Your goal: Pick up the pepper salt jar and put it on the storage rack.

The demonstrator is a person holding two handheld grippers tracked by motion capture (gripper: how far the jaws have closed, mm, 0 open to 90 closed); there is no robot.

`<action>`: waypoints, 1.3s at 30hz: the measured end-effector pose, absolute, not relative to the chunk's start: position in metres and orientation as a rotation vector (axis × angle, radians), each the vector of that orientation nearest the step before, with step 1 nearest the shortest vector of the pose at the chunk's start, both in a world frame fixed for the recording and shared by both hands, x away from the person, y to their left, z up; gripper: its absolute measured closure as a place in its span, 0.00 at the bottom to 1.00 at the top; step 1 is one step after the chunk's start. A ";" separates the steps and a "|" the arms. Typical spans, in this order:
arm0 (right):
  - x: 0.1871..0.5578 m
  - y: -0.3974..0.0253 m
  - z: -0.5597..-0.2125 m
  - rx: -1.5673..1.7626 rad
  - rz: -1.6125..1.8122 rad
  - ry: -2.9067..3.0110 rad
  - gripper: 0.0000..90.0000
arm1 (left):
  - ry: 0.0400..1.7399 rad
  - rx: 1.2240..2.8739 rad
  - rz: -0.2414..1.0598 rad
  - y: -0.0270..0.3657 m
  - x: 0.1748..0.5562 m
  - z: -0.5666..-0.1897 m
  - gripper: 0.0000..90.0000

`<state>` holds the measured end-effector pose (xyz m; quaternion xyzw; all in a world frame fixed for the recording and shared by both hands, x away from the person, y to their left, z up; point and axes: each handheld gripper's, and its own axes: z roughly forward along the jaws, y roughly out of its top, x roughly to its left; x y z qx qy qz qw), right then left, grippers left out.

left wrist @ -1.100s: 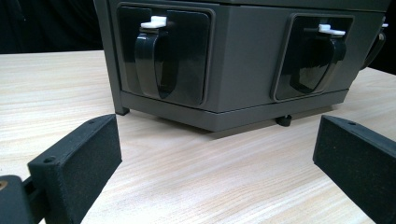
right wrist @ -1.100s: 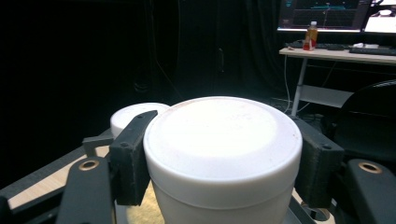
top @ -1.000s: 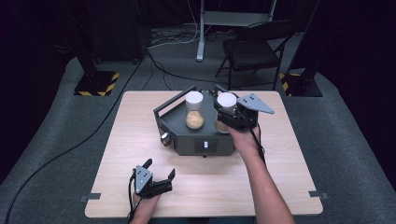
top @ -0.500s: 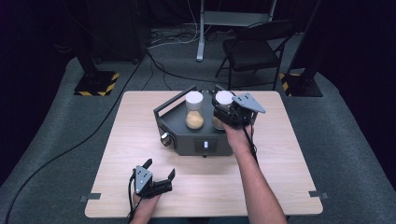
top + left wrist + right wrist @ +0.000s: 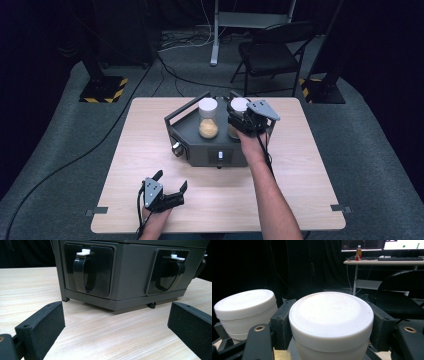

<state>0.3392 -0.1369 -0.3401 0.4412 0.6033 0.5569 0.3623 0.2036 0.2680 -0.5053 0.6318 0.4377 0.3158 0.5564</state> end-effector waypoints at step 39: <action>0.332 -0.154 -0.343 1.140 1.530 1.540 0.01 | 1.042 1.482 0.750 0.268 0.203 -0.506 0.01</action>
